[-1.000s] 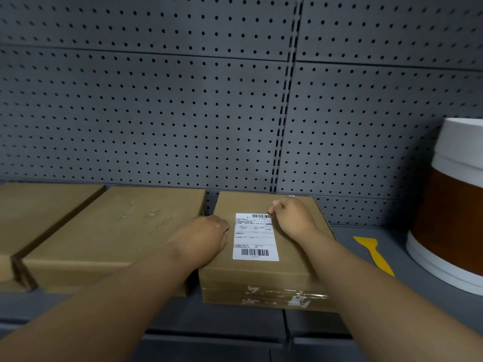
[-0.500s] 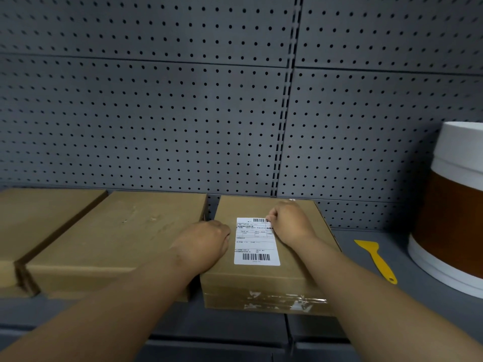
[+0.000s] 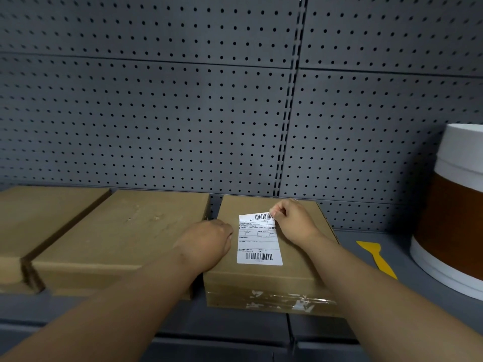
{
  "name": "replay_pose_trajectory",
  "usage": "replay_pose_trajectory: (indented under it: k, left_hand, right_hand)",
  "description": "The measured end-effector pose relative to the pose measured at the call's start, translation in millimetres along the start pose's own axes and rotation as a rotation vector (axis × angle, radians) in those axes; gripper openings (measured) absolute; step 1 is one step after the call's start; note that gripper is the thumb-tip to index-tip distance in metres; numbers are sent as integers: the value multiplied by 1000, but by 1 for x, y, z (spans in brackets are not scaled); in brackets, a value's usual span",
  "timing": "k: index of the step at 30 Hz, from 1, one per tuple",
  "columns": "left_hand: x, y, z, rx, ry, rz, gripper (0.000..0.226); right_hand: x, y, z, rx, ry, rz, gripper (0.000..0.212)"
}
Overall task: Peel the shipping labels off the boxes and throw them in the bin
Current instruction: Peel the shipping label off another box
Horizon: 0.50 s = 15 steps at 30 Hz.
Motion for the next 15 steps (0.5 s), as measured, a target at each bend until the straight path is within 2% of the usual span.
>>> replay_pose_trajectory:
  k: [7, 11, 12, 15]
  left_hand:
    - [-1, 2, -1, 7, 5, 15, 29]
    - [-1, 0, 0, 12, 16, 10, 29]
    - [-1, 0, 0, 12, 17, 11, 29]
    - [1, -1, -1, 20, 26, 13, 30]
  right_hand:
    - [0, 6, -2, -40, -26, 113, 25]
    - [-2, 12, 0, -127, -7, 115, 13]
    - [-4, 14, 1, -156, -11, 123, 15]
    - [4, 18, 0, -204, 56, -13, 18]
Point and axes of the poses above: each hand's wrist, its own z-axis towards the middle knuckle, its own y-axis out of the back of the hand, x = y × z, the point moved 9 cm from there along z, towards the middle knuckle, and after that the axes turned 9 degrees about -x, right-handed, at the moved point
